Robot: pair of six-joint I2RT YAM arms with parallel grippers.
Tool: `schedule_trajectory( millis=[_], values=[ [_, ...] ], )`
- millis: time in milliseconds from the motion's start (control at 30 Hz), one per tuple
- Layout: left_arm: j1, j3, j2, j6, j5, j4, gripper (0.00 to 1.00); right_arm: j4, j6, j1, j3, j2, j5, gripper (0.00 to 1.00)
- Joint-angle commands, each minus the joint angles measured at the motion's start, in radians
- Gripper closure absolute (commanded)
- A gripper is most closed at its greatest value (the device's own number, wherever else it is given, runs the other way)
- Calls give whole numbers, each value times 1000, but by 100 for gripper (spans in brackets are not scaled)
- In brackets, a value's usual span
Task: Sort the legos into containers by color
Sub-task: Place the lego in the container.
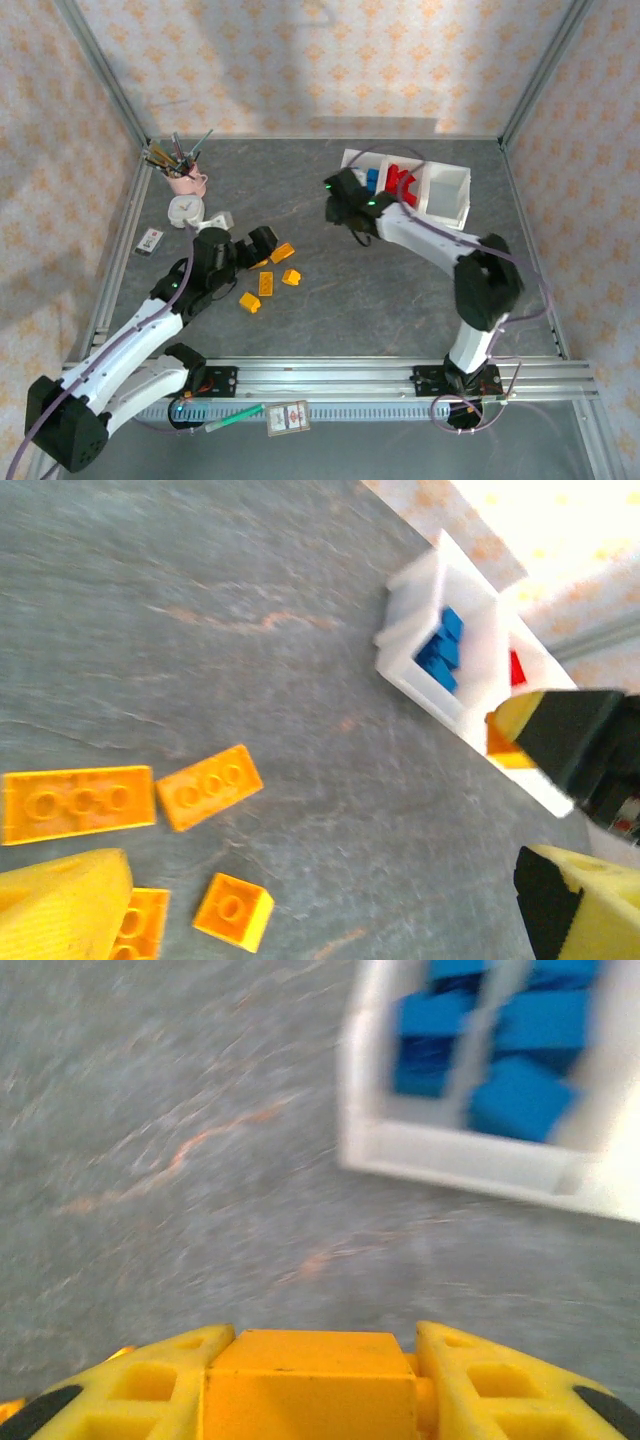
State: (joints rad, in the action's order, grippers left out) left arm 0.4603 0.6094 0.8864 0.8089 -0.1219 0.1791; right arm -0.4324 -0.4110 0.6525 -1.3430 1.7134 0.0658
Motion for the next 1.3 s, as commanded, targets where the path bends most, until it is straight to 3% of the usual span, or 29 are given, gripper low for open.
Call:
schedule_trajectory(
  millis=[0, 300, 567, 733, 833, 967, 1267],
  values=[
    [60, 54, 64, -25, -20, -109, 1, 27, -61, -102, 109, -104, 56, 64],
    [179, 162, 298, -26, -49, -262, 1, 85, -46, -447, 185, -181, 51, 62],
    [213, 247, 424, -50, -70, -297, 1, 147, -1, -604, 98, -23, 66, 62],
    [213, 258, 445, -55, -66, -298, 1, 129, 42, -616, -20, 110, 69, 55],
    [213, 266, 442, -63, -56, -283, 1, 121, 50, -616, -54, 132, 72, 44],
    [213, 263, 427, -73, -34, -271, 1, 123, 52, -614, -52, 111, 27, 33],
    [210, 258, 374, -93, 28, -211, 1, 125, 36, -514, 75, -36, -75, 24]
  ],
)
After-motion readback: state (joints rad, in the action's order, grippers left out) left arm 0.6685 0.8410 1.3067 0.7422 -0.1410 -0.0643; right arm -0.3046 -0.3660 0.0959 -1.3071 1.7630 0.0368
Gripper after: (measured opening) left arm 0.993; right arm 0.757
